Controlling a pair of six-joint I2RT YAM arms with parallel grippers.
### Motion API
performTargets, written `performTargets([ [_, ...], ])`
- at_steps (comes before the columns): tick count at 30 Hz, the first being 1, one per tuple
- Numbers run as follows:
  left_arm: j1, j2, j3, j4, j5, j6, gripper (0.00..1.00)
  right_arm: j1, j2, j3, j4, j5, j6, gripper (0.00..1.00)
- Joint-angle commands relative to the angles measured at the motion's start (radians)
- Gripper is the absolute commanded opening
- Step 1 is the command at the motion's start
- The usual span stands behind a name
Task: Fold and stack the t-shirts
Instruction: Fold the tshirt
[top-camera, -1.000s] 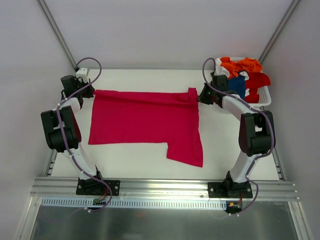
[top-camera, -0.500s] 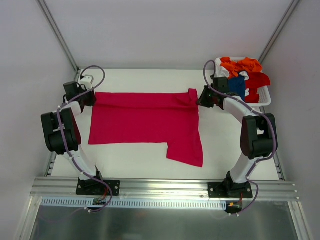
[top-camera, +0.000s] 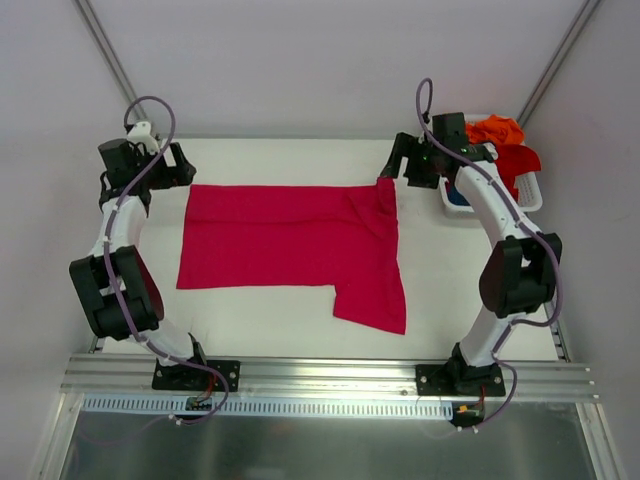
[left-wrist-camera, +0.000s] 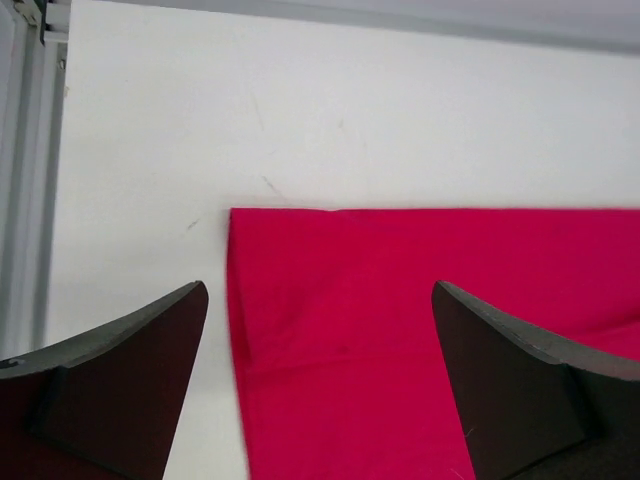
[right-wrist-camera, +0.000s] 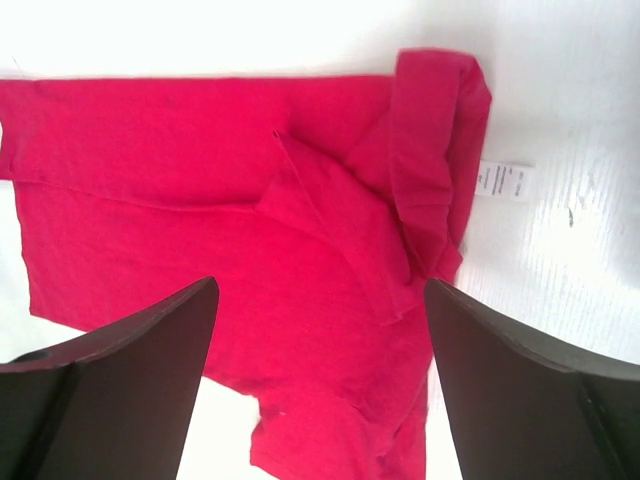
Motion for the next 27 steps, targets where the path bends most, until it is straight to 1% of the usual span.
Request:
performTargets([
  [1, -0.014, -0.059, 0.019, -0.100, -0.033, -0.303, 0.95, 0.058, 0.068, 0.134, -0.136, 0.065, -0.005, 0.88],
  [2, -0.028, -0.062, 0.007, -0.110, -0.063, -0.346, 0.93, 0.075, 0.100, 0.166, -0.149, 0.085, -0.023, 0.87],
  [3, -0.039, -0.065, -0.007, -0.115, -0.062, -0.392, 0.92, 0.107, 0.156, 0.214, -0.145, 0.087, -0.051, 0.86],
  [4, -0.048, -0.071, -0.038, -0.123, -0.076, -0.417, 0.91, 0.122, 0.180, 0.226, -0.127, 0.078, -0.139, 0.87],
  [5, -0.075, -0.073, -0.076, -0.126, -0.093, -0.438, 0.88, 0.159, 0.238, 0.239, -0.066, 0.022, -0.261, 0.85],
  [6, -0.076, -0.073, -0.076, -0.126, -0.093, -0.439, 0.88, 0.159, 0.238, 0.239, -0.065, 0.024, -0.262, 0.85],
  [9, -0.085, -0.068, -0.096, -0.141, -0.062, -0.448, 0.86, 0.162, 0.347, 0.334, -0.088, -0.003, -0.305, 0.83],
  [10, -0.085, -0.077, -0.104, -0.141, -0.062, -0.448, 0.86, 0.161, 0.382, 0.367, -0.097, -0.014, -0.316, 0.80],
  [15, -0.086, -0.106, -0.106, -0.144, -0.062, -0.405, 0.87, 0.171, 0.440, 0.430, -0.111, -0.001, -0.400, 0.77],
  [18, -0.085, -0.122, -0.107, -0.144, -0.068, -0.380, 0.87, 0.173, 0.483, 0.478, -0.137, -0.002, -0.451, 0.73],
  [20, -0.086, -0.129, -0.110, -0.147, -0.067, -0.373, 0.88, 0.172, 0.497, 0.486, -0.151, -0.025, -0.473, 0.72],
  [23, -0.085, -0.129, -0.109, -0.152, -0.065, -0.360, 0.89, 0.184, 0.514, 0.472, -0.143, -0.016, -0.491, 0.67],
  [27, -0.085, -0.129, -0.110, -0.156, -0.061, -0.339, 0.89, 0.202, 0.540, 0.466, -0.139, -0.004, -0.506, 0.66],
])
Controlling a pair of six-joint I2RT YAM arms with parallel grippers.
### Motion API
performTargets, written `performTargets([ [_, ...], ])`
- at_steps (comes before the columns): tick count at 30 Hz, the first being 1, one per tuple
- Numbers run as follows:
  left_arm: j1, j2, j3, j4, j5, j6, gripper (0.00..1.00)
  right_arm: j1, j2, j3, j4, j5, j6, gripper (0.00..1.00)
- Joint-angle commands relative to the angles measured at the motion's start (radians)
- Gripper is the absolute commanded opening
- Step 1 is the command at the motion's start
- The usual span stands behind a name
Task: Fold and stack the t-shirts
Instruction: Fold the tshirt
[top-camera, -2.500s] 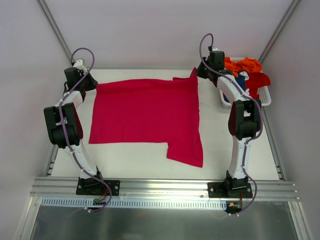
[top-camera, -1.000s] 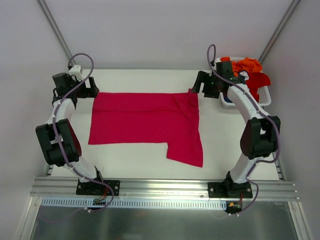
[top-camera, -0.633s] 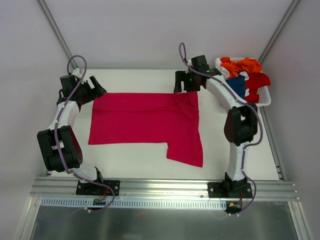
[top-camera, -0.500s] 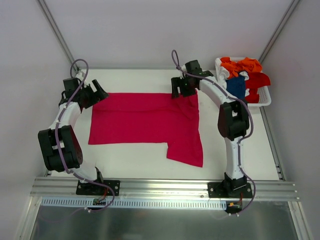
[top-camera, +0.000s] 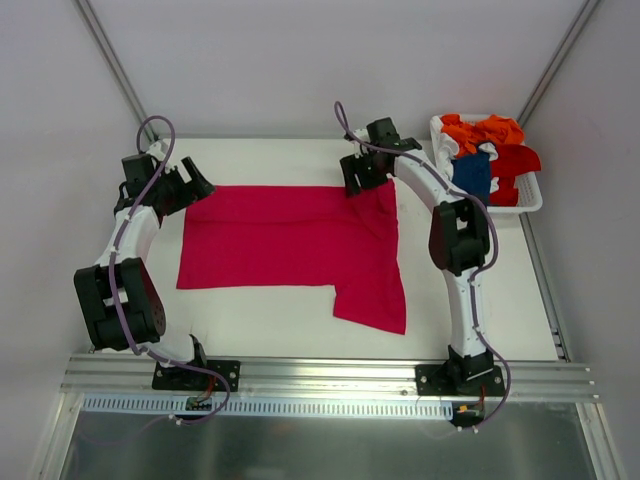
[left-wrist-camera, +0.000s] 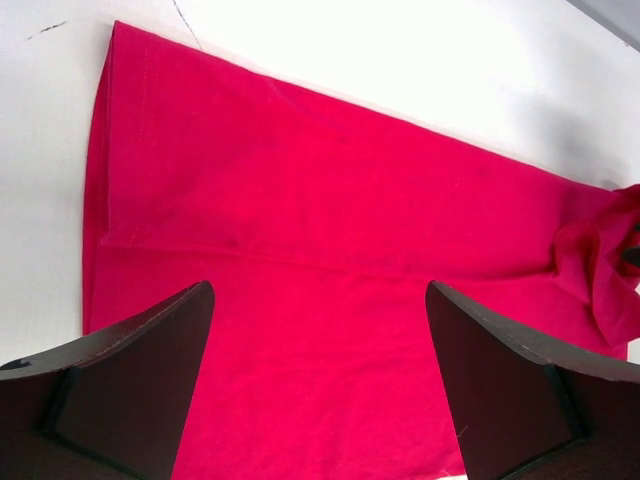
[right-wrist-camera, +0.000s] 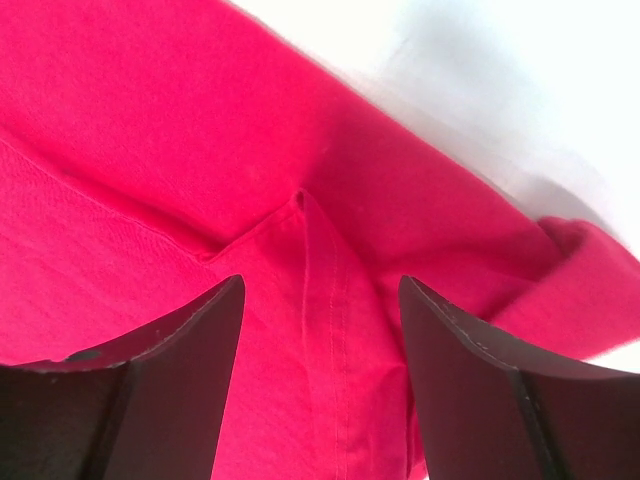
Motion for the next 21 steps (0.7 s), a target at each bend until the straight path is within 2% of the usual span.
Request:
performTargets([
  [1, 0.001, -0.034, 0.000, -0.008, 0.003, 0.035, 0.89, 0.024, 0.039, 0.029, -0.024, -0.009, -0.061, 0.67],
  [6, 0.001, -0.035, 0.013, -0.018, 0.000, 0.060, 0.89, 0.033, 0.083, 0.054, -0.024, 0.003, -0.055, 0.66],
  [9, 0.001, -0.034, 0.022, -0.025, -0.005, 0.072, 0.89, 0.035, 0.102, 0.074, -0.022, 0.018, -0.049, 0.53],
  [10, 0.002, -0.035, 0.023, -0.030, -0.005, 0.075, 0.89, 0.035, 0.102, 0.078, -0.024, 0.033, -0.047, 0.40],
  [12, 0.002, -0.037, 0.028, -0.030, -0.007, 0.080, 0.89, 0.035, 0.095, 0.080, -0.018, 0.047, -0.041, 0.24],
  [13, 0.002, -0.038, 0.028, -0.031, -0.007, 0.080, 0.89, 0.035, 0.082, 0.078, -0.012, 0.067, -0.042, 0.07],
  [14, 0.001, -0.041, 0.030, -0.031, -0.005, 0.081, 0.89, 0.036, 0.076, 0.078, -0.012, 0.078, -0.039, 0.01],
  [21, 0.001, -0.031, 0.037, -0.031, 0.004, 0.072, 0.90, 0.035, -0.075, 0.033, 0.002, 0.083, -0.042, 0.01],
])
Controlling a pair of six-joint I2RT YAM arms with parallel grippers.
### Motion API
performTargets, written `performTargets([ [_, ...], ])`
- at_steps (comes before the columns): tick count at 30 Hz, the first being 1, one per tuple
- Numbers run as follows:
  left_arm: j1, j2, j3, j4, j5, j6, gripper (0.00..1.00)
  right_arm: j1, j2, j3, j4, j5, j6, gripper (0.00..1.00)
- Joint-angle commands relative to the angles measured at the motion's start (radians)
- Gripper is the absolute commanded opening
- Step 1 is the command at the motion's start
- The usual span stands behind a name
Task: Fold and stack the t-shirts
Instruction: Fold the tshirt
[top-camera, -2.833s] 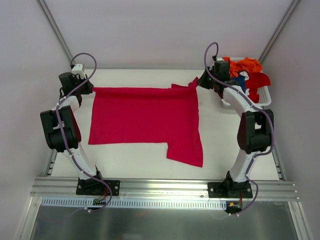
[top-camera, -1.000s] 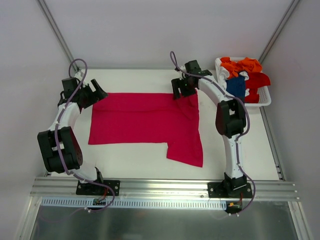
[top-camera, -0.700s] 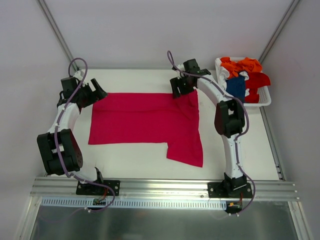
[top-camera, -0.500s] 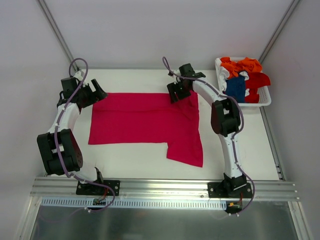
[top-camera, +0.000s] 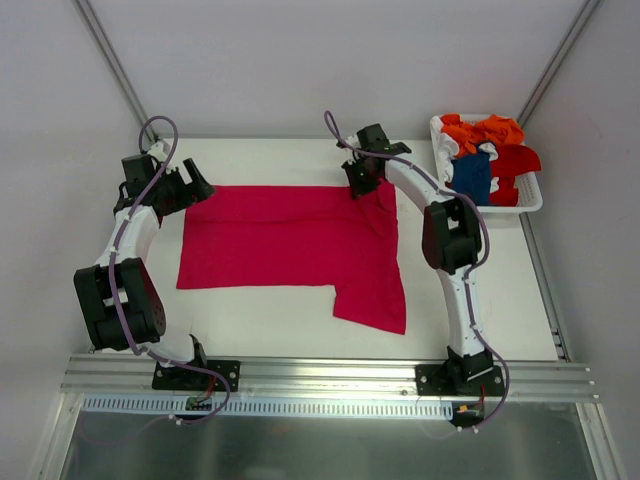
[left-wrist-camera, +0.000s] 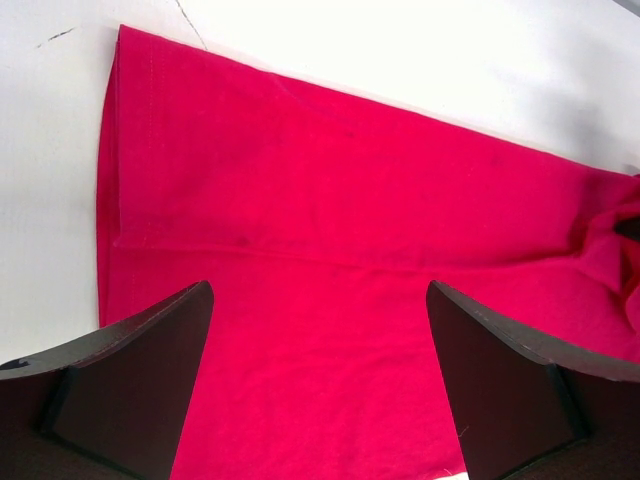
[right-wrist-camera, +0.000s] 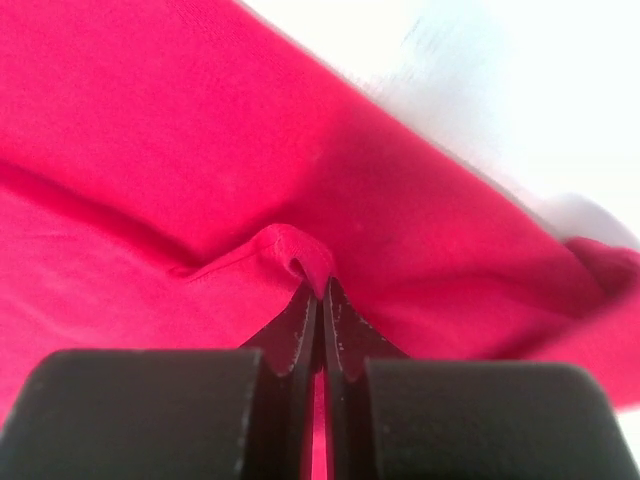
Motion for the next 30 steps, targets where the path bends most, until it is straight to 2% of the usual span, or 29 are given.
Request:
performTargets([
  [1, 0.002, -0.021, 0.036, -0.018, 0.004, 0.008, 0.90, 0.000, -0.182, -0.033, 0.015, -0.006, -0.010, 0.00],
  [4, 0.001, 0.011, 0.045, -0.018, 0.015, -0.012, 0.89, 0.001, -0.282, -0.124, 0.061, -0.126, 0.019, 0.01],
  [6, 0.002, 0.034, 0.059, -0.018, 0.023, -0.032, 0.89, 0.006, -0.372, -0.271, 0.145, -0.225, 0.062, 0.00],
  [8, 0.001, 0.063, 0.068, -0.022, 0.023, -0.041, 0.88, 0.012, -0.426, -0.418, 0.196, -0.267, 0.087, 0.00],
  [13, 0.002, 0.106, 0.108, -0.022, 0.020, -0.033, 0.88, 0.047, -0.503, -0.606, 0.210, -0.372, 0.098, 0.02],
  [14, 0.002, 0.111, 0.113, -0.020, 0.017, -0.032, 0.88, 0.056, -0.508, -0.629, 0.204, -0.375, 0.090, 0.08],
  [15, 0.001, 0.114, 0.122, -0.022, 0.016, -0.023, 0.88, 0.067, -0.511, -0.655, 0.181, -0.381, 0.081, 0.25],
  [16, 0.001, 0.122, 0.128, -0.023, 0.016, -0.020, 0.88, 0.070, -0.514, -0.658, 0.164, -0.389, 0.072, 0.34],
  [17, 0.002, 0.125, 0.131, -0.025, 0.016, -0.016, 0.88, 0.070, -0.515, -0.657, 0.151, -0.401, 0.055, 0.49],
  [18, 0.002, 0.128, 0.139, -0.028, 0.013, -0.012, 0.88, 0.066, -0.520, -0.646, 0.117, -0.396, 0.046, 0.73],
  [19, 0.002, 0.131, 0.140, -0.031, 0.013, -0.010, 0.88, 0.061, -0.529, -0.638, 0.108, -0.378, 0.040, 0.82],
  [21, 0.001, 0.134, 0.145, -0.038, 0.010, -0.012, 0.88, 0.035, -0.535, -0.608, 0.088, -0.370, 0.053, 0.94],
  [25, 0.001, 0.142, 0.154, -0.052, -0.023, -0.018, 0.88, -0.093, -0.506, -0.400, 0.057, -0.324, 0.173, 0.98],
  [28, -0.008, 0.171, 0.188, -0.084, -0.083, -0.012, 0.88, -0.135, -0.444, -0.248, -0.009, -0.158, 0.207, 0.96],
  [30, -0.022, 0.197, 0.212, -0.118, -0.115, 0.000, 0.87, -0.135, -0.332, -0.051, -0.111, 0.021, 0.184, 0.92],
])
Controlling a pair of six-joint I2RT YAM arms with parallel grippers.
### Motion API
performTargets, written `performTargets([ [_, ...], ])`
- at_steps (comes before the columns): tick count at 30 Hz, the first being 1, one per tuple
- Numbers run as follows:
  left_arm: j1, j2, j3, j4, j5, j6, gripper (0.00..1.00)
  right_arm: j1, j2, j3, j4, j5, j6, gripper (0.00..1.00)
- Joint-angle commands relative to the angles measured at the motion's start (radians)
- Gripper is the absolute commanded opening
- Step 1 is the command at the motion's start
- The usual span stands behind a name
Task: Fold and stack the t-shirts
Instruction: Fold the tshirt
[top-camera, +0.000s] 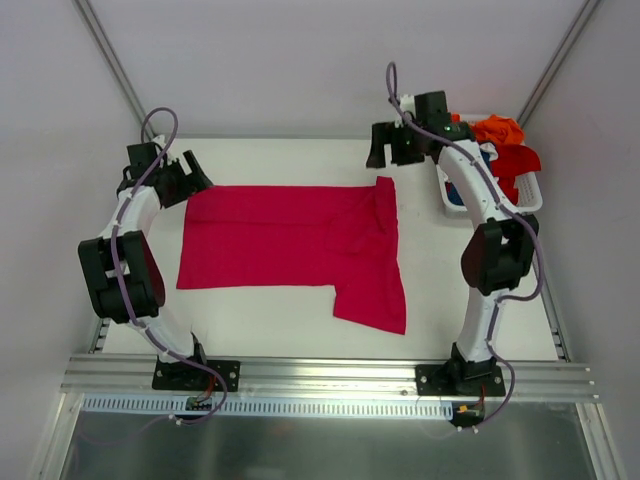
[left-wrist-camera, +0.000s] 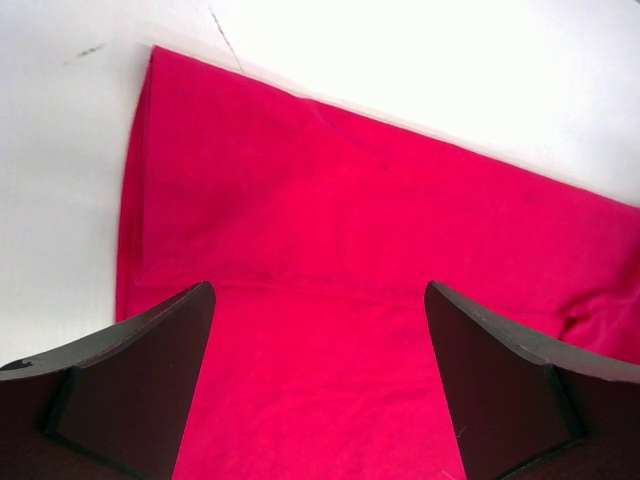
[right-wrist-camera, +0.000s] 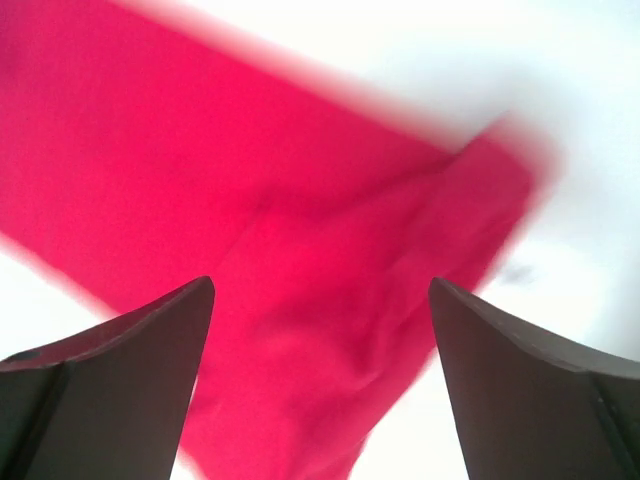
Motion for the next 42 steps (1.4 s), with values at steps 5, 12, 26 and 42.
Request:
performTargets([
  [5, -0.063, 0.138, 0.144, -0.104, -0.147, 0.017, 0.84, -0.007, 0.354, 0.523, -0.271, 0.459, 0.011, 0.88],
  [12, -0.063, 0.254, 0.222, -0.138, -0.170, -0.012, 0.82, 0.038, 0.454, 0.523, -0.258, 0.562, 0.007, 0.80],
  [26, -0.063, 0.369, 0.291, -0.161, -0.162, -0.003, 0.66, 0.081, 0.515, 0.570, -0.221, 0.701, 0.068, 0.69],
  [42, -0.057, 0.493, 0.385, -0.222, -0.159, -0.035, 0.00, 0.067, 0.555, 0.541, -0.176, 0.703, 0.117, 0.46],
])
